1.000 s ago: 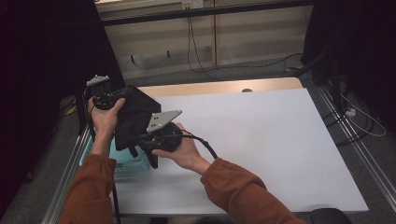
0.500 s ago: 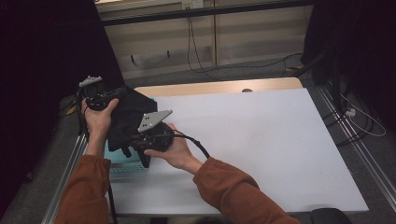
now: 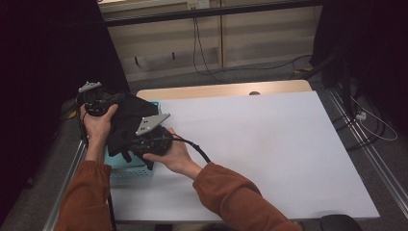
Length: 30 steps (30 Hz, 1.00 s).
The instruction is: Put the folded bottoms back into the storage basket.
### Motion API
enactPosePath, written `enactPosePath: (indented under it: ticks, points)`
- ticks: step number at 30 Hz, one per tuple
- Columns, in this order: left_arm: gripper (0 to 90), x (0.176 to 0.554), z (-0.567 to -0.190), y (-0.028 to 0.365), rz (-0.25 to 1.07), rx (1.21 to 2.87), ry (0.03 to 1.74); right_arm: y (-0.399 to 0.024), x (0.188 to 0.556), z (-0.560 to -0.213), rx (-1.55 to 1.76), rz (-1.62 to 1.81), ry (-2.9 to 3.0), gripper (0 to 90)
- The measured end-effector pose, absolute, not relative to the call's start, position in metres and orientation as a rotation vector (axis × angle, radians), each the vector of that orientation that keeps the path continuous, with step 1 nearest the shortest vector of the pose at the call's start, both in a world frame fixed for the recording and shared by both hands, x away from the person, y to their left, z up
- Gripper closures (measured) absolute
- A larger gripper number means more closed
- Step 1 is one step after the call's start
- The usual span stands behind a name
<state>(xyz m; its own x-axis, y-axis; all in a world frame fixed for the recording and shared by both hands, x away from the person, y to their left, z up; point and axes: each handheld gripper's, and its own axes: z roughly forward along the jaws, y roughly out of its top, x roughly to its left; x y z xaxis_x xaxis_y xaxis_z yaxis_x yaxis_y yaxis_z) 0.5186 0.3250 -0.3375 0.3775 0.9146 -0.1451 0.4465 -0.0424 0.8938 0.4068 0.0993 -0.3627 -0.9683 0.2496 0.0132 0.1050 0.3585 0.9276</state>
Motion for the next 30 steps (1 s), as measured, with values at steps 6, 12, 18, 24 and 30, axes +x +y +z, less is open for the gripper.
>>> enactPosePath:
  ticks: [6,12,18,24,30]
  points:
    - [83.8,0.521,-0.349,0.331,0.605,1.676,1.285,0.108,0.409,-0.370,0.337,1.672,2.499,81.5]
    - [83.8,0.523,-0.364,0.343,0.593,1.670,1.337,0.114,0.413,-0.378,0.351,1.655,2.522,81.5]
    - [83.8,0.528,-0.372,0.346,0.597,1.686,1.350,0.118,0.417,-0.384,0.367,1.640,2.537,81.5]
    - [83.8,0.534,-0.379,0.341,0.590,1.711,1.335,0.123,0.421,-0.388,0.380,1.622,2.548,81.5]
    - [83.7,0.538,-0.386,0.340,0.588,1.741,1.334,0.125,0.426,-0.395,0.405,1.602,2.563,81.5]
